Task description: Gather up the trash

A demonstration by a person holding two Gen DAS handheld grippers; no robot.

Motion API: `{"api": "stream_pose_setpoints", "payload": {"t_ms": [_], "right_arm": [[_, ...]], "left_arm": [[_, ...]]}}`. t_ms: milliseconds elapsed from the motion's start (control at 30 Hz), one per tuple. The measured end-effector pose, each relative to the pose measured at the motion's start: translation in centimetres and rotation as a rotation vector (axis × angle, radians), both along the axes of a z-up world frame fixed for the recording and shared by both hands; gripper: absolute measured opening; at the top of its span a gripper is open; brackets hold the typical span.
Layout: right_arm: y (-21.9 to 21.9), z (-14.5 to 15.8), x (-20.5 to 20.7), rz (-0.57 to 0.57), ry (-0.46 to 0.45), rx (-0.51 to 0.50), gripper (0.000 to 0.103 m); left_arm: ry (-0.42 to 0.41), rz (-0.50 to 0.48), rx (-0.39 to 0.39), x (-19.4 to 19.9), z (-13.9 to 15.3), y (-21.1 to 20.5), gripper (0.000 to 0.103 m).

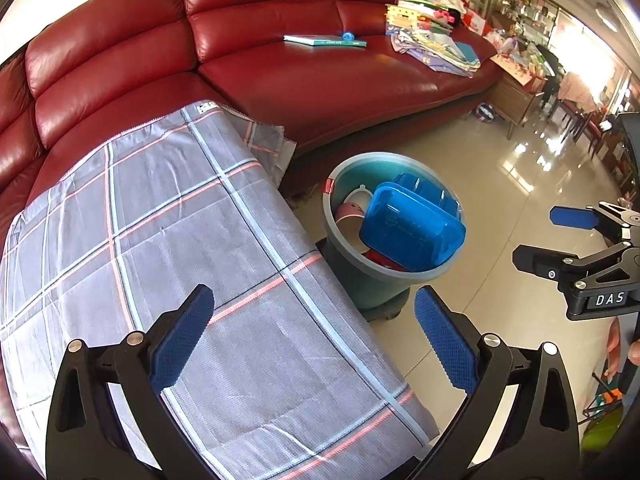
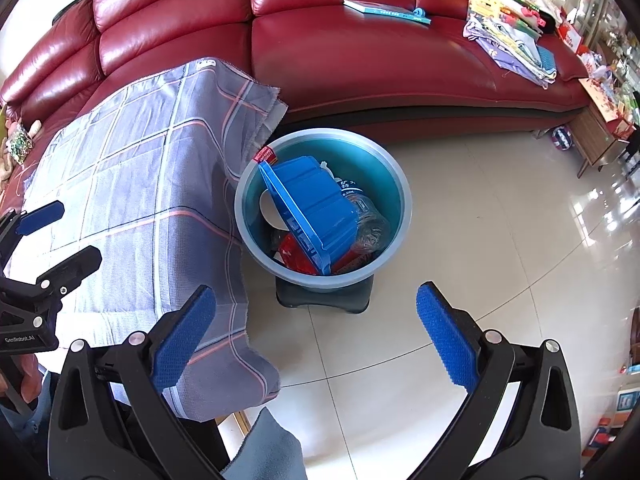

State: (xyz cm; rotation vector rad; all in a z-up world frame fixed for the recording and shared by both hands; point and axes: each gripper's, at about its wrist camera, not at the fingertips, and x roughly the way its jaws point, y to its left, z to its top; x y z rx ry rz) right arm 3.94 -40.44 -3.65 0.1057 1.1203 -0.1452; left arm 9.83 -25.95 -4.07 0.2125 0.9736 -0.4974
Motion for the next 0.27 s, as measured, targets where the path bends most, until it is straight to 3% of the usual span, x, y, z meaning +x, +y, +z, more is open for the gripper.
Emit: {"api": "stream_pose_setpoints", "payload": {"t_ms": [267], "right_arm": [[0.32, -0.07, 0.23, 0.002, 0.014, -0.043, 0.096]], "left_arm": [[0.017, 0.012, 0.004, 0.3, -0.27, 0.25, 0.1]]}}
